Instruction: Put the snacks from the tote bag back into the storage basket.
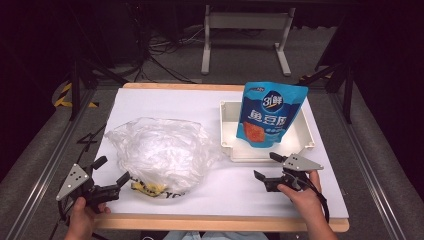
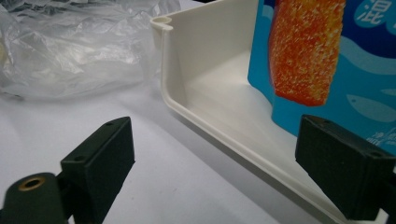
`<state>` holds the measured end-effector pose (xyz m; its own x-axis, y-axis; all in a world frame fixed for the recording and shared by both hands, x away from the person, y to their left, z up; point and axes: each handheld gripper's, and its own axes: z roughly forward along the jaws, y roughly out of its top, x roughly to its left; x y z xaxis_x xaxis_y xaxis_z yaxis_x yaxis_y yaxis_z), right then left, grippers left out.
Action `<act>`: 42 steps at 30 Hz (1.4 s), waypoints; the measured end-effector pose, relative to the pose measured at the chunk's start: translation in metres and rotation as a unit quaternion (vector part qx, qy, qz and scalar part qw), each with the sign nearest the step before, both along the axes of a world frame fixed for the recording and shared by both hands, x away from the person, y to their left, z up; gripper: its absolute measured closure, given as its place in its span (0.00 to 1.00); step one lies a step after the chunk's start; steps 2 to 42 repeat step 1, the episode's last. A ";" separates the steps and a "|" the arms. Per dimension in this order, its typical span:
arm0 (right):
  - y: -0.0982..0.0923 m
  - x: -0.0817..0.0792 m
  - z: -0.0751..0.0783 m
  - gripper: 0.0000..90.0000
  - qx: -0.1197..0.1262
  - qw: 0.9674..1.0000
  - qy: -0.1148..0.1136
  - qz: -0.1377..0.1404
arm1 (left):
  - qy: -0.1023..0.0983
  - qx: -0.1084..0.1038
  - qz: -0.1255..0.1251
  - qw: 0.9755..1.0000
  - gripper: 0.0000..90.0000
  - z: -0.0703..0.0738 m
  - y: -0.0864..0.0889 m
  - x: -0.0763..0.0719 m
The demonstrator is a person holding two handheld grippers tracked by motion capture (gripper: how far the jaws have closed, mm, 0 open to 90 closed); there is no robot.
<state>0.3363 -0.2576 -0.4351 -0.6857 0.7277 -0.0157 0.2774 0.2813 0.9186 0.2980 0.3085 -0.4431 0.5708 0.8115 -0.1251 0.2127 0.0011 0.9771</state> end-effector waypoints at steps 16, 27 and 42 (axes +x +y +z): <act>-0.001 0.000 0.000 0.14 0.004 1.000 -0.003 0.001 | -0.001 -0.001 0.000 1.000 0.00 0.000 0.000 0.000; -0.001 0.000 0.000 0.14 0.004 1.000 -0.003 0.001 | -0.001 -0.001 0.000 1.000 0.00 0.000 0.000 0.000; -0.001 0.000 0.000 0.14 0.004 1.000 -0.003 0.001 | -0.001 -0.001 0.000 1.000 0.00 0.000 0.000 0.000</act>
